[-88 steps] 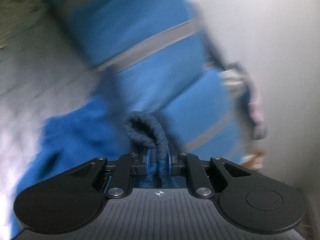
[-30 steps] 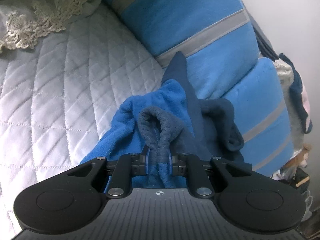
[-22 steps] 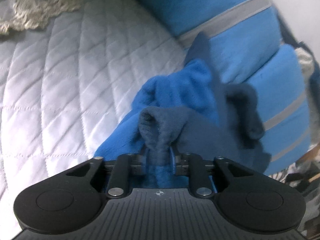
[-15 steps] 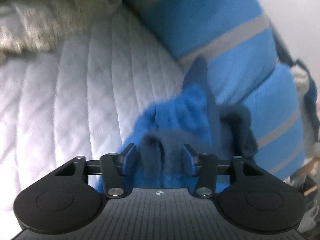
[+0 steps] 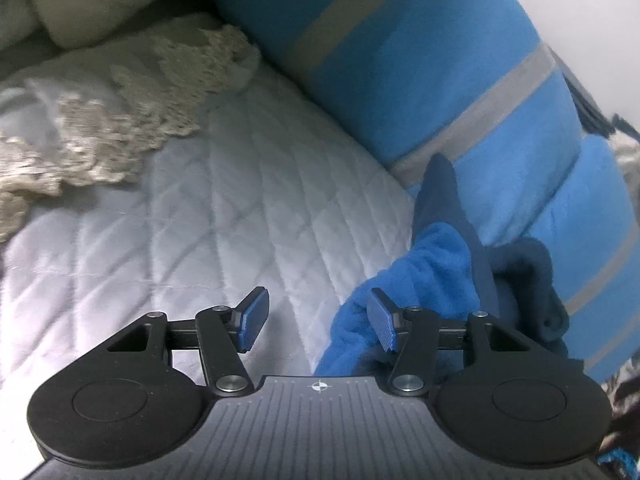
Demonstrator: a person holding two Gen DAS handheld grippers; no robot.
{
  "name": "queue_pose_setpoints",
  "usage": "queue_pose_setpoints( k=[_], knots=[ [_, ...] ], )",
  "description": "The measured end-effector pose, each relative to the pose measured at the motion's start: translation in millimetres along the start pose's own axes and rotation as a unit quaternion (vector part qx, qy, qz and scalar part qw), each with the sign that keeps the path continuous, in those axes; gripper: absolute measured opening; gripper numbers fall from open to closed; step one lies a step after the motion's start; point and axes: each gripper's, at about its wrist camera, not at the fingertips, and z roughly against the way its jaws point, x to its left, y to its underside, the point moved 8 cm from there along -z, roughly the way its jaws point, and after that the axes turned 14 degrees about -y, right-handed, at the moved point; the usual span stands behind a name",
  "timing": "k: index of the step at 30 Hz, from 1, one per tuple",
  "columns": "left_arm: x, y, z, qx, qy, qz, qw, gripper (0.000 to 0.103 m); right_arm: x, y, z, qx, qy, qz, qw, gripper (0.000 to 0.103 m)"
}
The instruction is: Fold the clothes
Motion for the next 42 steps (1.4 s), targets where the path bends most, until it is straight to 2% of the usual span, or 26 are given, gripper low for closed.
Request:
queue_pose_setpoints(
  k=[4,5,6,7,9,11,15,18,20,22,23,25,27,32,38,40,42],
  knots=[
    [-10.8,5.0,-10.5,0.010,-0.013,-0.041,0.9990,0.051,-1.4,1.4,-2.3,0.002,0.001,-0.008,1.000,0.090],
    [-12.6,5.6,-13.4,0.010,-0.017,-0.050,0.9986,0.048,-1.4,1.6,-3.3,0.002,0.002,-0.008,1.000,0.090],
    [-14.6,5.9,-16.5,0.011,-0.016,-0.057,0.9982,0.039,-1.2,2.0,-4.4,0.003,0.002,-0.008,1.000,0.090],
    [-16.7,5.9,-19.8,0.014,-0.010,-0.061,0.9980,0.023,-1.0,2.6,-5.8,0.006,0.001,-0.010,1.000,0.090],
    [-21.1,4.8,-25.1,0.015,-0.001,-0.068,0.9975,0.005,-0.8,4.4,-9.1,0.012,-0.002,-0.013,1.000,0.090],
    [-24.6,0.1,-26.9,0.002,-0.004,-0.076,0.9971,0.000,-1.5,6.3,-12.0,0.017,-0.002,-0.015,1.000,0.090],
    [-22.9,-13.2,-32.2,-0.035,-0.047,-0.087,0.9945,0.000,-5.0,8.2,-16.4,0.022,0.005,-0.015,1.000,0.090],
    [-14.8,-17.2,-38.0,-0.015,-0.058,-0.064,0.9962,0.001,-7.7,6.8,-17.6,0.023,0.005,-0.020,1.000,0.090],
    [-11.6,-16.0,-37.7,0.017,-0.050,-0.046,0.9975,0.010,-8.0,5.3,-16.5,0.022,0.003,-0.026,0.999,0.090],
    [-9.2,-15.2,-33.5,0.042,-0.031,-0.033,0.9981,0.025,-7.3,4.2,-15.9,0.021,0.004,-0.025,0.999,0.091],
    [-6.7,-15.0,-30.0,0.047,-0.025,-0.029,0.9982,0.027,-7.0,4.4,-15.9,0.022,0.005,-0.023,0.999,0.091],
    [-0.8,-13.5,-22.3,0.051,-0.018,-0.023,0.9983,0.039,-6.8,5.3,-15.9,0.023,0.006,-0.022,0.999,0.091],
    [3.5,-9.2,-17.2,0.057,-0.004,-0.015,0.9982,0.044,-7.2,6.7,-16.0,0.025,0.005,-0.027,0.999,0.092],
    [-1.9,-2.2,-21.8,0.083,0.036,-0.009,0.9958,0.044,-5.7,9.1,-17.2,0.027,0.005,-0.030,0.999,0.093],
    [-21.5,1.2,-36.1,0.064,0.028,-0.049,0.9964,0.042,-7.2,10.2,-18.7,0.028,0.008,-0.028,0.999,0.093],
    [-24.5,1.2,-39.2,0.063,0.038,-0.041,0.9965,0.020,-7.6,10.1,-19.2,0.028,0.008,-0.027,0.999,0.094],
    [-27.2,0.9,-43.0,0.062,0.040,-0.034,0.9967,0.015,-7.8,9.9,-19.7,0.029,0.008,-0.026,0.999,0.094]
  ],
)
